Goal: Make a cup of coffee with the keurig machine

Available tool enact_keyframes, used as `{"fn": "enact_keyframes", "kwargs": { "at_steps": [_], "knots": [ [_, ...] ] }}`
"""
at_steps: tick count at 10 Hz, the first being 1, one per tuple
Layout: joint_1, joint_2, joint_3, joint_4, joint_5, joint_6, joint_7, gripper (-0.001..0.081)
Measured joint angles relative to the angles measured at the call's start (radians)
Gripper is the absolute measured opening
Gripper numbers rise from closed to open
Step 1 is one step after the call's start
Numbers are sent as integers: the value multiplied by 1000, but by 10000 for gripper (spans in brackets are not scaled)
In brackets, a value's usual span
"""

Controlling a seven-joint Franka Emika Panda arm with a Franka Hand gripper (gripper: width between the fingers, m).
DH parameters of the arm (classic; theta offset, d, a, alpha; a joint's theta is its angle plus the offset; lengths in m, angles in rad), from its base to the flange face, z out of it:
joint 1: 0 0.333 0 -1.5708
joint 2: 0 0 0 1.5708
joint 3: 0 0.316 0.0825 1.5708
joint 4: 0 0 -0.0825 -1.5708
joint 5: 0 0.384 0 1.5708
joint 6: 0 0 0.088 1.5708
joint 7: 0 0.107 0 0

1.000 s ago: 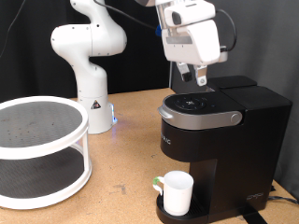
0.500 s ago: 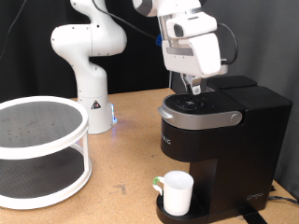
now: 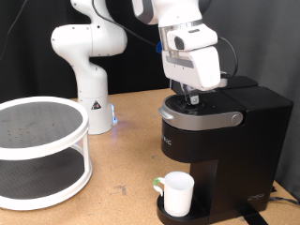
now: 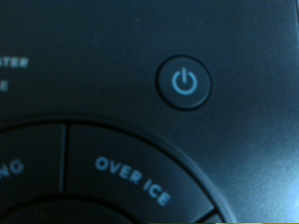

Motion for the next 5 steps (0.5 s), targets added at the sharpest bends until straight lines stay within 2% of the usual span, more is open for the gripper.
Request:
{"fn": "enact_keyframes", "kwargs": {
  "at_steps": [2, 5],
  "knots": [
    [-2, 3, 0, 5, 0, -11, 1, 0],
    [-7, 25, -7, 45, 0, -96, 15, 0]
  ]
}}
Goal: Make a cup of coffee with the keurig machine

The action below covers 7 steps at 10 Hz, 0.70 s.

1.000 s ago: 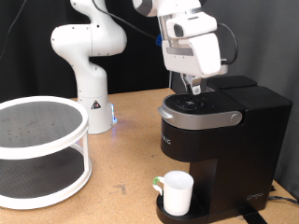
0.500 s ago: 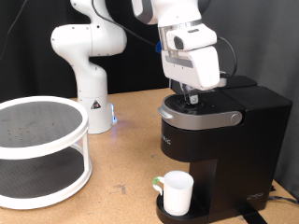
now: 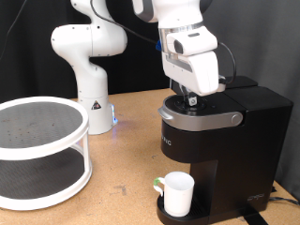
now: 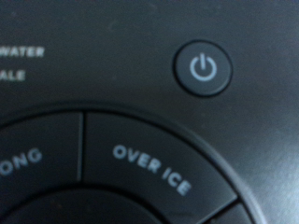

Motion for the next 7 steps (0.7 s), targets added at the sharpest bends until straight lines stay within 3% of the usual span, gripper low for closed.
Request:
{"fn": "enact_keyframes", "kwargs": {
  "at_steps": [7],
  "knots": [
    [-10, 86, -15, 133, 8, -211, 34, 0]
  ]
}}
